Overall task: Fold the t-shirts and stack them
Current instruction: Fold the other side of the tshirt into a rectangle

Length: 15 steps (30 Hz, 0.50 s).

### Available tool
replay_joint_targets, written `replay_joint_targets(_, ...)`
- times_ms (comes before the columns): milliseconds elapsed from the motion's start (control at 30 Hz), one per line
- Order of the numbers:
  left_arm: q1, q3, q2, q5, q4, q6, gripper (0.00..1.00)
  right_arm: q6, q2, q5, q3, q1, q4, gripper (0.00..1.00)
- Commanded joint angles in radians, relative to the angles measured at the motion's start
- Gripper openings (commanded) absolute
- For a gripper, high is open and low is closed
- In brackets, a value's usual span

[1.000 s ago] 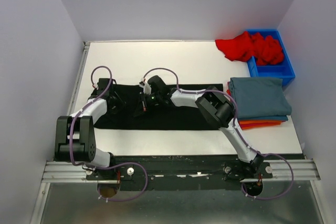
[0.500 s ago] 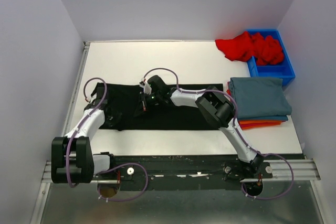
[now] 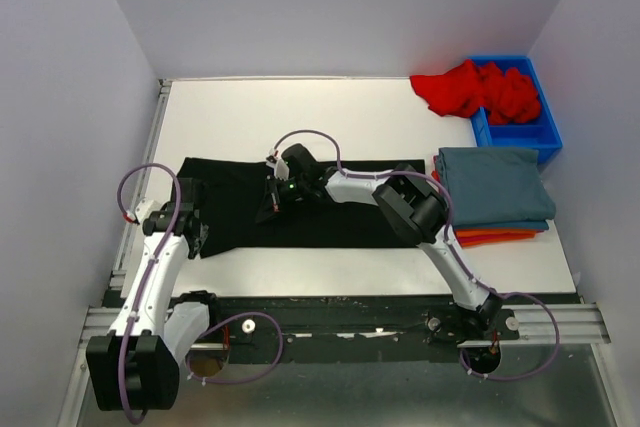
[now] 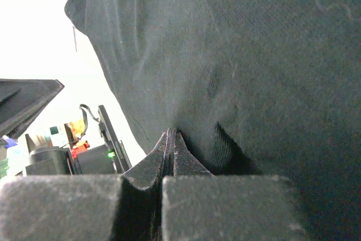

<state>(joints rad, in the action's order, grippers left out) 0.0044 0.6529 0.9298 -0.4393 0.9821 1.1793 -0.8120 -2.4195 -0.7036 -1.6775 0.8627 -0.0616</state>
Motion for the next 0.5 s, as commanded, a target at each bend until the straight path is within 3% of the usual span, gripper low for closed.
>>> replay_joint_targets(0, -0.001, 0.033, -0.014, 0.008, -0.095, -0.098, 0.33, 0.019, 0.071, -0.007, 0.047, 0.006, -0.023, 0.01)
replay_joint_targets(67, -0.001, 0.028, -0.006, 0.046, -0.176, -0.142, 0.27, 0.057, 0.106, 0.027, 0.064, 0.006, -0.009, 0.01)
replay_joint_targets(167, -0.001, 0.008, 0.003, 0.060, -0.270, -0.141, 0.00, 0.114, 0.166, 0.085, 0.100, 0.006, -0.006, 0.01)
replay_joint_targets(333, -0.001, -0.045, 0.021, 0.076, -0.451, -0.130, 0.00, 0.201, 0.293, 0.208, 0.202, 0.006, -0.023, 0.01)
replay_joint_targets(467, -0.001, -0.067, 0.046, 0.053, -0.514, -0.047, 0.00, 0.264, 0.445, 0.412, 0.317, 0.006, 0.006, 0.01)
